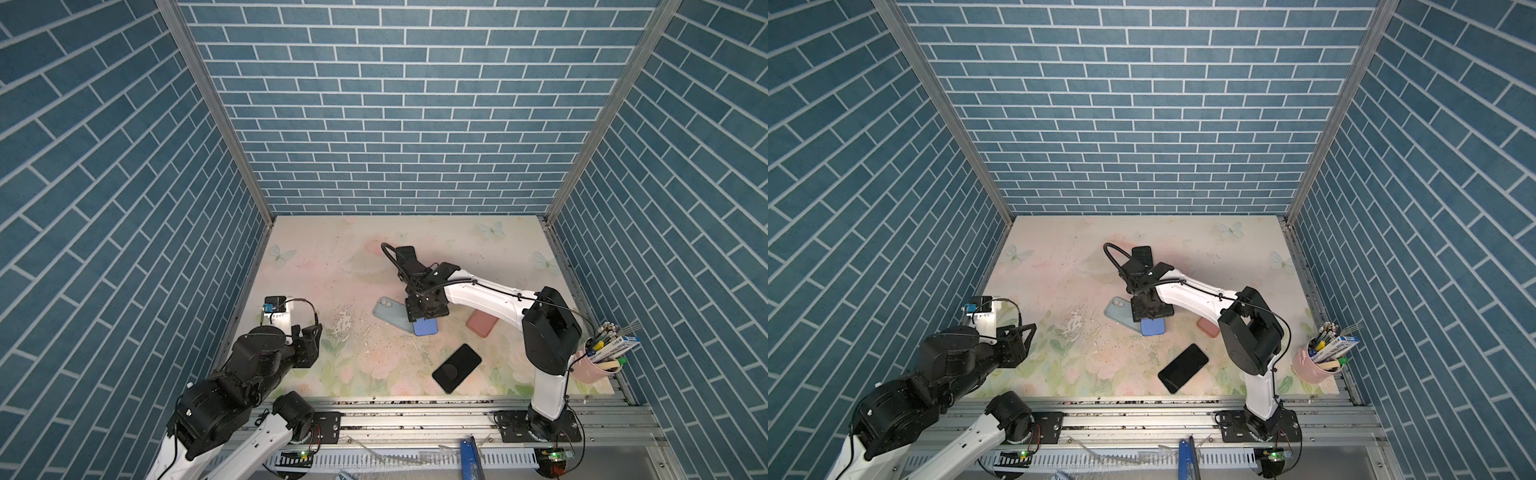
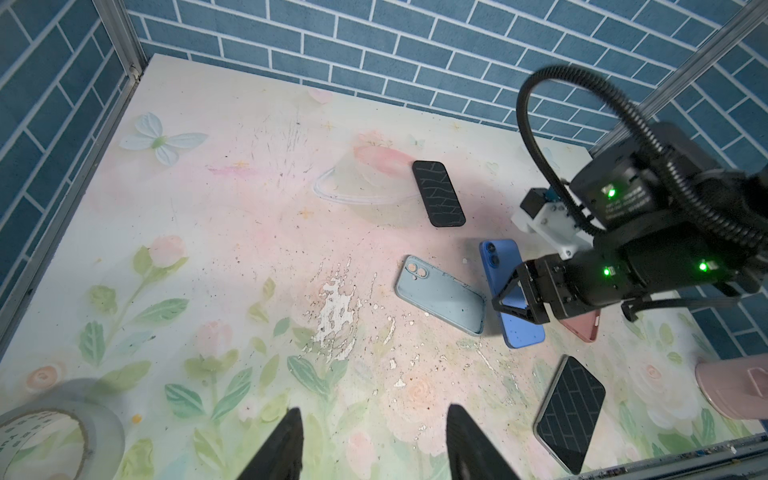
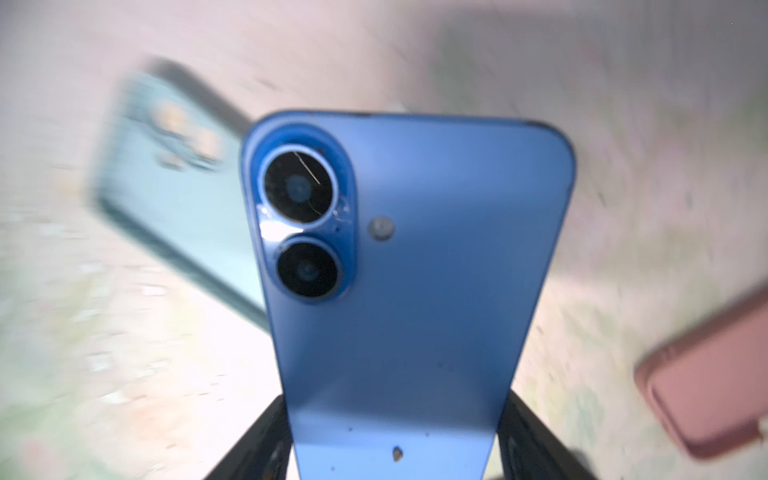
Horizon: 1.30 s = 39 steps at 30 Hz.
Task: Put the phone into the phone case
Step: 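Lift the blue phone upright with the right gripper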
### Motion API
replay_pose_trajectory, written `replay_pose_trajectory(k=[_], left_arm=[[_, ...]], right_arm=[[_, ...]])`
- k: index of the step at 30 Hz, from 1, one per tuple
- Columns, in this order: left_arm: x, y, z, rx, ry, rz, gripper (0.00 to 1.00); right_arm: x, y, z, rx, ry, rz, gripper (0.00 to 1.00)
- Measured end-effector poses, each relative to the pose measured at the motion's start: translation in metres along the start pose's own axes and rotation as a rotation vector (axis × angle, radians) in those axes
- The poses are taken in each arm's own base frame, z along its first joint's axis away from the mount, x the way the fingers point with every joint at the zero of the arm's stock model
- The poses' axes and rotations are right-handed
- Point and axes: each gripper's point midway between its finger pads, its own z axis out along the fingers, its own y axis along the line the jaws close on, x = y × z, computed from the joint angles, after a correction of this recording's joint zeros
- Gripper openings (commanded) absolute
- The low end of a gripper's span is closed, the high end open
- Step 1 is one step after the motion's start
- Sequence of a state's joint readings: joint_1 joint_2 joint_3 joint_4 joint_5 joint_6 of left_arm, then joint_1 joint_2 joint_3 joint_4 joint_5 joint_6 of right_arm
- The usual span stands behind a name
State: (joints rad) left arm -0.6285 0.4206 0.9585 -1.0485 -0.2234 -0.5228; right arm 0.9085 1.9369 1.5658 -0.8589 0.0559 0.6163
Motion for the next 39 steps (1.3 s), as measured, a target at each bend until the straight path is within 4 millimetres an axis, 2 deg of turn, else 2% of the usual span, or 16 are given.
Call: replay_pose_trajectory(k=[2,4,9,12,16,23,27,30,35,39], left_arm=[[0.0,0.0,0.0,0.0,0.0,0.0,0.57],[0.0,0.0,0.0,0.0,0.0,0.0,0.57],[0.0,0.0,0.0,0.0,0.0,0.0,0.57],[0.0,0.0,0.0,0.0,0.0,0.0,0.57],[0.0,0.0,0.0,0.0,0.0,0.0,0.57],[0.0,0.0,0.0,0.0,0.0,0.0,0.57],[0.0,0.0,0.0,0.0,0.0,0.0,0.57],[0.0,0.0,0.0,0.0,0.0,0.0,0.57],[0.0,0.0,0.0,0.0,0.0,0.0,0.57],[0.0,0.0,0.0,0.0,0.001,0.0,0.57]], right_arm=[[-0.014,0.013,0.001,-0.032,-0.013,-0.041,0.72],[-0.02,0.02,0.011,-0.041,-0.003,-0.066,0.72],[-0.014,0.023,0.046,-0.025,0.084,-0.075,0.74],[-0.011,0.025,0.061,-0.021,0.126,-0.075,0.82],[-0.018,0.032,0.055,-0.042,0.116,-0.089,0.9],[-0.023,0.032,0.051,-0.047,0.105,-0.125,0.87],[-0.04,0.032,0.042,-0.058,0.071,-0.131,0.88],[-0.047,0.032,0.044,-0.058,0.059,-0.135,0.88],[-0.031,0.023,0.066,-0.033,0.116,-0.136,0.88],[-0.02,0.019,0.073,-0.02,0.145,-0.14,0.9]])
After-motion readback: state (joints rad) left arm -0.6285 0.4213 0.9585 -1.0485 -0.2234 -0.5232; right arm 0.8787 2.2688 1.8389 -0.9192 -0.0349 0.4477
